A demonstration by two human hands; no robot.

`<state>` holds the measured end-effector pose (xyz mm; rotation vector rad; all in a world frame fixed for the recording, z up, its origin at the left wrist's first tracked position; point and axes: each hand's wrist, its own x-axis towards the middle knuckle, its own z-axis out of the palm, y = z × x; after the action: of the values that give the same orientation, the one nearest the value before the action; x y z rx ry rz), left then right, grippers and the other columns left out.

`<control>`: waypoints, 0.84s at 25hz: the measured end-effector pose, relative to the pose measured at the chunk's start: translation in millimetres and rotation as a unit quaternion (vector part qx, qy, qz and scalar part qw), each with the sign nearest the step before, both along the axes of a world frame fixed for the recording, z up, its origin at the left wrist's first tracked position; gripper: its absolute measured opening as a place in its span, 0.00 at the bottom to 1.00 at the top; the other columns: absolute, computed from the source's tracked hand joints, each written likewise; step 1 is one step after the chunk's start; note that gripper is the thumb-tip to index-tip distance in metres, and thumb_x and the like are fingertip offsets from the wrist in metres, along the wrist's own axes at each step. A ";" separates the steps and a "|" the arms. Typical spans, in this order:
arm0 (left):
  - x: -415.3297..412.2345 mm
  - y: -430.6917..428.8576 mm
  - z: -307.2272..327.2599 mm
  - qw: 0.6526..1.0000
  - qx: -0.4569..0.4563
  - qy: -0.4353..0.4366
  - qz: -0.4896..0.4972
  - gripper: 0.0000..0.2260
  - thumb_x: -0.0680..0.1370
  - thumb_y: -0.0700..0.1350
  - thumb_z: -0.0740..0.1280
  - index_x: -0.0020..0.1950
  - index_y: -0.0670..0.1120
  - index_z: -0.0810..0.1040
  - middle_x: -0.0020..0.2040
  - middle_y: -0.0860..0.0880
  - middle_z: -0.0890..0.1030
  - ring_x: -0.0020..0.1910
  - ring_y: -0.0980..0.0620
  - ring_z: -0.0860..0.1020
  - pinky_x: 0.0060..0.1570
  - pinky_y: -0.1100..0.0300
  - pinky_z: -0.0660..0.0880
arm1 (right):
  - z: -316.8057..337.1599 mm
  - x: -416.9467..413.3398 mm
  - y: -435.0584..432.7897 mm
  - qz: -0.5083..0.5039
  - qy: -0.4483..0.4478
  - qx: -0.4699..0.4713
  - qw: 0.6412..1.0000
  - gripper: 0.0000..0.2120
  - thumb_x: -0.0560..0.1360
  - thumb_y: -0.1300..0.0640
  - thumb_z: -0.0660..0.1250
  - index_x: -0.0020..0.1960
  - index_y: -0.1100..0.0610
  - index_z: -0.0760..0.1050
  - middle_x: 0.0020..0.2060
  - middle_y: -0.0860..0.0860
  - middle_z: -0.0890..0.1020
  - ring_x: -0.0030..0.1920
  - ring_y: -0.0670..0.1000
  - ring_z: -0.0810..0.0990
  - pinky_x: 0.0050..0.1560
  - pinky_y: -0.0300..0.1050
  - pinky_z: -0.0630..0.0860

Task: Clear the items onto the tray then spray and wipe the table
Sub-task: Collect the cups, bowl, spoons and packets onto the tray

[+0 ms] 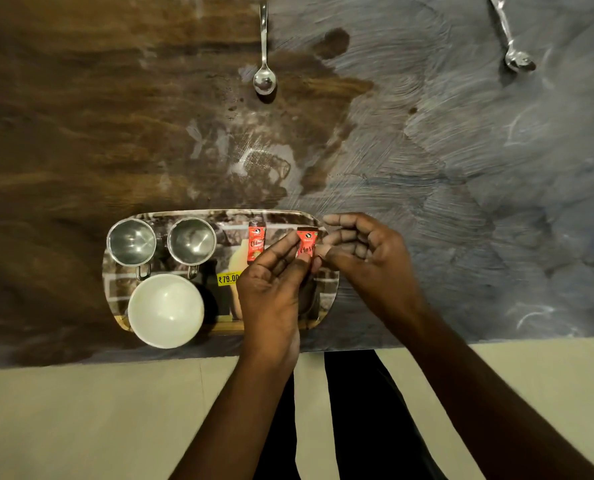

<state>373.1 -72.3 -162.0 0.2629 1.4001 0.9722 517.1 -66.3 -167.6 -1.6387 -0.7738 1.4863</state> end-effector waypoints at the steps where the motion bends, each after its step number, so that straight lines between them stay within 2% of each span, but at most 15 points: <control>1: -0.7 -1.5 -0.5 1.000 0.009 0.009 -0.005 0.15 0.80 0.31 0.72 0.66 0.41 0.85 0.59 0.42 0.89 0.60 0.44 0.87 0.62 0.54 0.84 | -0.4 1.8 3.0 0.013 0.014 -0.018 1.000 0.14 0.77 0.64 0.78 0.61 0.55 0.84 0.46 0.54 0.89 0.45 0.49 0.89 0.47 0.41 0.84; 4: -5.2 -5.3 -3.5 0.998 0.042 0.034 -0.028 0.15 0.79 0.31 0.73 0.65 0.43 0.85 0.58 0.43 0.90 0.60 0.45 0.87 0.62 0.55 0.83 | -0.6 1.9 11.2 0.067 0.029 -0.031 0.997 0.04 0.78 0.60 0.77 0.53 0.56 0.87 0.44 0.52 0.90 0.43 0.46 0.88 0.44 0.35 0.82; 6: -9.1 -10.6 -6.3 0.999 0.024 0.039 -0.020 0.15 0.78 0.33 0.75 0.64 0.42 0.86 0.55 0.41 0.90 0.56 0.45 0.89 0.56 0.57 0.85 | -3.4 1.8 17.7 0.055 0.017 -0.035 0.998 0.03 0.79 0.60 0.76 0.50 0.59 0.88 0.41 0.54 0.89 0.39 0.46 0.86 0.42 0.37 0.81; 8: -12.1 -18.9 -8.2 1.000 -0.014 0.023 0.007 0.13 0.78 0.33 0.75 0.63 0.40 0.86 0.52 0.38 0.90 0.49 0.44 0.90 0.48 0.60 0.85 | -6.1 -0.4 24.7 0.056 -0.027 -0.047 0.997 0.02 0.79 0.60 0.77 0.49 0.59 0.88 0.39 0.55 0.89 0.35 0.46 0.84 0.38 0.40 0.80; 10: -13.1 -25.8 -12.2 0.998 -0.050 0.019 0.041 0.12 0.79 0.33 0.74 0.62 0.37 0.86 0.52 0.38 0.90 0.45 0.46 0.90 0.44 0.62 0.85 | -8.4 -8.0 31.0 0.105 -0.084 -0.047 0.990 0.02 0.78 0.60 0.77 0.46 0.55 0.88 0.36 0.53 0.88 0.33 0.45 0.84 0.37 0.40 0.81; 12: -12.0 -26.7 -16.8 0.992 -0.086 0.020 0.087 0.11 0.79 0.34 0.74 0.61 0.34 0.85 0.52 0.37 0.90 0.42 0.49 0.89 0.43 0.62 0.86 | -12.1 -18.0 36.2 0.150 -0.135 -0.039 0.979 0.04 0.78 0.61 0.77 0.47 0.53 0.87 0.36 0.50 0.88 0.35 0.44 0.86 0.39 0.40 0.83; 14: -9.4 -23.9 -21.6 0.984 -0.119 0.025 0.128 0.10 0.79 0.34 0.74 0.59 0.32 0.85 0.50 0.36 0.89 0.41 0.49 0.89 0.45 0.61 0.87 | -16.2 -25.7 41.6 0.180 -0.192 -0.019 0.965 0.04 0.78 0.63 0.76 0.51 0.55 0.87 0.39 0.47 0.88 0.38 0.43 0.87 0.42 0.36 0.83; 16: -4.3 -16.6 -24.0 0.978 -0.145 0.022 0.149 0.06 0.79 0.34 0.75 0.54 0.33 0.86 0.47 0.37 0.89 0.39 0.50 0.89 0.43 0.61 0.87 | -18.7 -30.1 46.5 0.197 -0.246 -0.001 0.949 0.05 0.78 0.63 0.75 0.52 0.55 0.87 0.40 0.46 0.87 0.39 0.42 0.86 0.43 0.35 0.83; 18: 1.6 -8.9 -25.5 0.973 -0.165 0.015 0.159 0.02 0.79 0.34 0.75 0.48 0.35 0.86 0.43 0.39 0.88 0.35 0.51 0.88 0.40 0.62 0.86 | -20.1 -31.6 50.1 0.206 -0.279 0.010 0.938 0.05 0.78 0.62 0.75 0.52 0.55 0.87 0.42 0.48 0.87 0.41 0.44 0.86 0.47 0.42 0.85; 21: 6.1 -1.6 -30.0 0.969 -0.184 0.017 0.167 0.03 0.79 0.34 0.75 0.50 0.33 0.85 0.42 0.39 0.87 0.32 0.51 0.87 0.38 0.61 0.86 | -21.5 -32.5 52.6 0.227 -0.316 0.026 0.921 0.04 0.79 0.62 0.74 0.51 0.57 0.86 0.42 0.50 0.86 0.42 0.48 0.85 0.49 0.51 0.86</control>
<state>379.2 -73.9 -192.0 -0.2425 1.6571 0.9571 484.7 -13.6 -189.1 -2.0136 -1.6240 1.1947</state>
